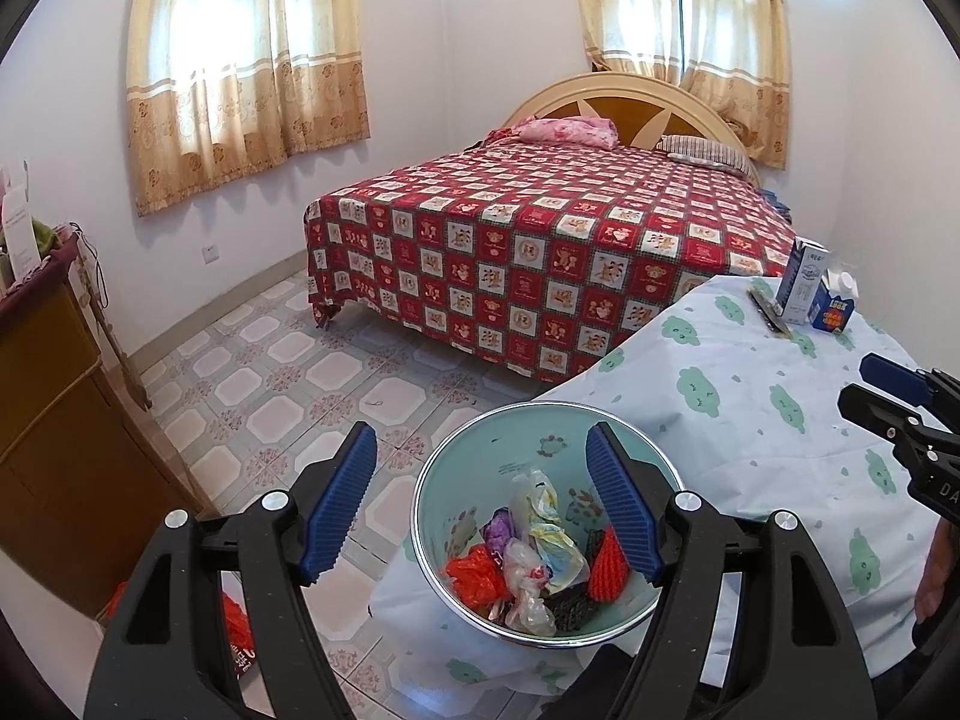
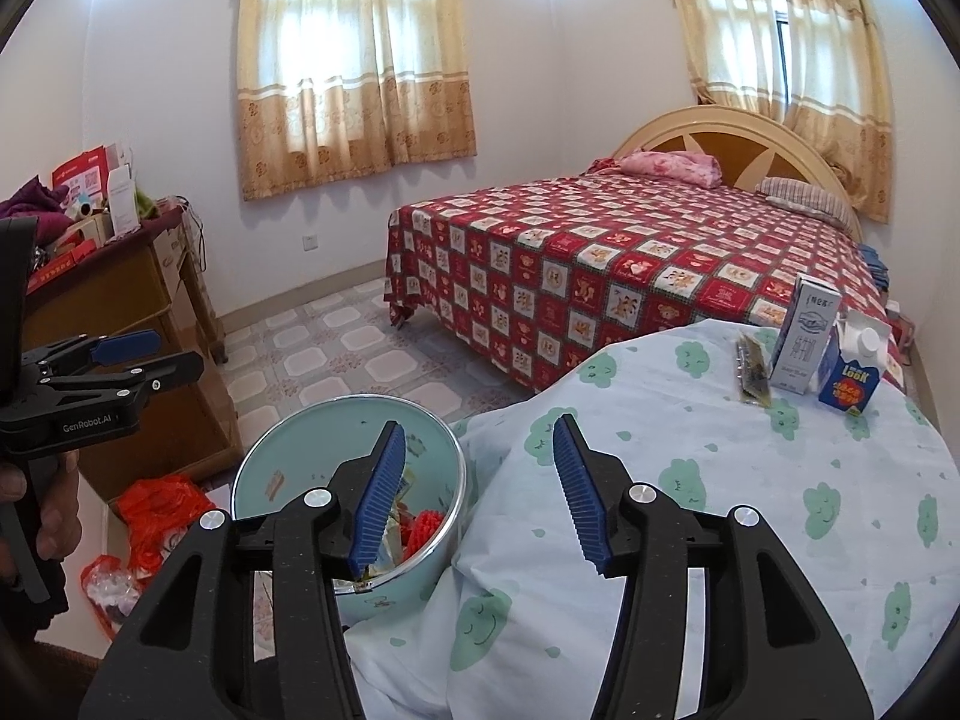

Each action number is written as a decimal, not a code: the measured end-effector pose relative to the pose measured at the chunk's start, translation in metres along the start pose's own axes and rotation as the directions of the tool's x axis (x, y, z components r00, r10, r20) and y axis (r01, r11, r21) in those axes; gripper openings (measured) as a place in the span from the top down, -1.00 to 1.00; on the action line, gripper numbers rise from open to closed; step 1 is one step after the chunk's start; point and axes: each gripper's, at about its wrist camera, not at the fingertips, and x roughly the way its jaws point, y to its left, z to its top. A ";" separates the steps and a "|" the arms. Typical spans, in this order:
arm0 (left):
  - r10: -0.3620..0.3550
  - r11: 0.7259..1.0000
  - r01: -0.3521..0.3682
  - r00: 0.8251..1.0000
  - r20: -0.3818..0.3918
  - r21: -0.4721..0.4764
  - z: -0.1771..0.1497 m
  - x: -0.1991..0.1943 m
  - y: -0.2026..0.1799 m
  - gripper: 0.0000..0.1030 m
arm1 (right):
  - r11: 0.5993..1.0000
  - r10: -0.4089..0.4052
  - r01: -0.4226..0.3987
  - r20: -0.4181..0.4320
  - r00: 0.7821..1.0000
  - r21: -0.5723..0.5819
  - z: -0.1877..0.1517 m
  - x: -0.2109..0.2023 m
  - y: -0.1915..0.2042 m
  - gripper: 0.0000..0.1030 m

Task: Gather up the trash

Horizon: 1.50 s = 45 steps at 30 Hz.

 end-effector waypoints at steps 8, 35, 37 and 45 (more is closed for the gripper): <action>-0.004 1.000 0.004 1.000 0.003 0.005 0.003 -0.003 -0.002 -0.49 | 1.000 -0.030 0.030 0.016 0.999 0.009 0.001 -0.011 -0.005 -0.05; -0.003 1.000 0.003 1.000 0.018 0.026 0.007 -0.009 -0.008 -0.72 | 0.997 -0.074 0.073 0.058 0.996 0.016 0.004 -0.029 -0.009 -0.24; 0.001 1.000 -0.002 1.000 0.019 0.028 0.007 -0.008 -0.008 -0.72 | 0.997 -0.077 0.076 0.058 0.995 0.018 0.003 -0.030 -0.010 -0.25; 0.006 0.999 -0.006 1.000 0.024 0.032 0.007 -0.008 -0.009 -0.82 | 0.996 -0.083 0.081 0.061 0.995 0.028 0.003 -0.031 -0.015 -0.27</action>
